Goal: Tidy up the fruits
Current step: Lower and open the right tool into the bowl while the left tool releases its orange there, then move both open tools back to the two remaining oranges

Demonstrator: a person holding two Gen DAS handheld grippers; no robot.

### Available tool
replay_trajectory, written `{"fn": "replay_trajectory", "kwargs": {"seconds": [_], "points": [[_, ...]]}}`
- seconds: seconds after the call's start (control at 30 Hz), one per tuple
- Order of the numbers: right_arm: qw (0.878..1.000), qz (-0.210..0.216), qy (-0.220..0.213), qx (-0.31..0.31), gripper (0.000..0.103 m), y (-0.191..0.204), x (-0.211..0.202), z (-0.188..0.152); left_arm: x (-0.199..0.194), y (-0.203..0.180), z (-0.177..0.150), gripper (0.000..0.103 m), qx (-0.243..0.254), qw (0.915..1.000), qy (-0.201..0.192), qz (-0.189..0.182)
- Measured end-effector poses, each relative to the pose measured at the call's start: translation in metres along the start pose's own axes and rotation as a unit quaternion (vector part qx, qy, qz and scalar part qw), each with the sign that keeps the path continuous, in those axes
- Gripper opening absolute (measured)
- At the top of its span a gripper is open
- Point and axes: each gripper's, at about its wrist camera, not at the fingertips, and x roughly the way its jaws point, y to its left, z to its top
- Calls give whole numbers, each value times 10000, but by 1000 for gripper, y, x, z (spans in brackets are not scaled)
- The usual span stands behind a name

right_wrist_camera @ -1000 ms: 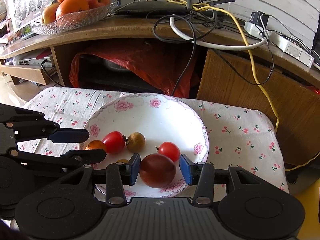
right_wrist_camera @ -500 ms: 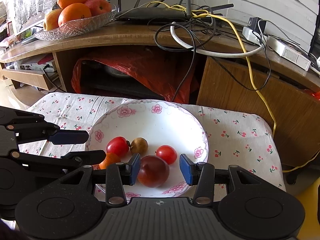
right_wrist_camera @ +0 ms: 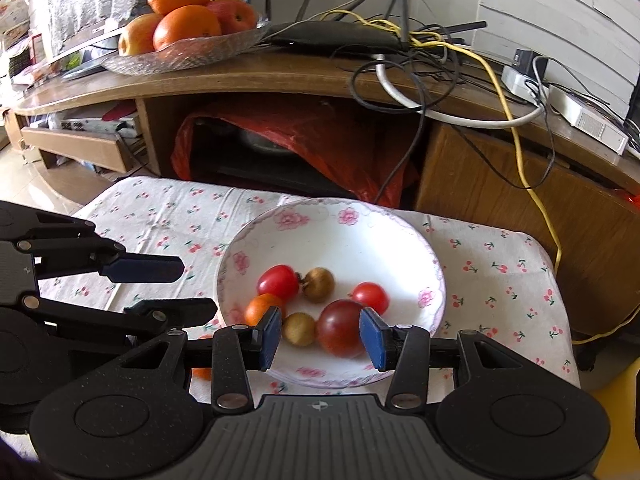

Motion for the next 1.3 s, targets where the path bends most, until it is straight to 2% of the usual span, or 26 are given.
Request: {"fn": "replay_trajectory", "kwargs": {"seconds": [0.4,0.57,0.73,0.87,1.1,1.3], "points": [[9997,152,182,9,40,24,-12,-16,-23,5,-25,41,143,9997,75,-154],[9991,301,280,64,41,30,-15,-24,-28,8,-41,45,269,9992,245,-137],[9976,451,418,309,41,29,-6,-30,-27,15,-59,45,287,9983,491,-80],[9963,601,404,463,41,32,6,-30,-26,20,-65,45,252,9982,525,-136],[9958,751,520,97,41,44,28,-28,-28,23,-65,45,186,9982,501,-256],[9941,963,504,-32,38,39,36,-27,-25,27,-67,46,188,9979,536,-318]]}}
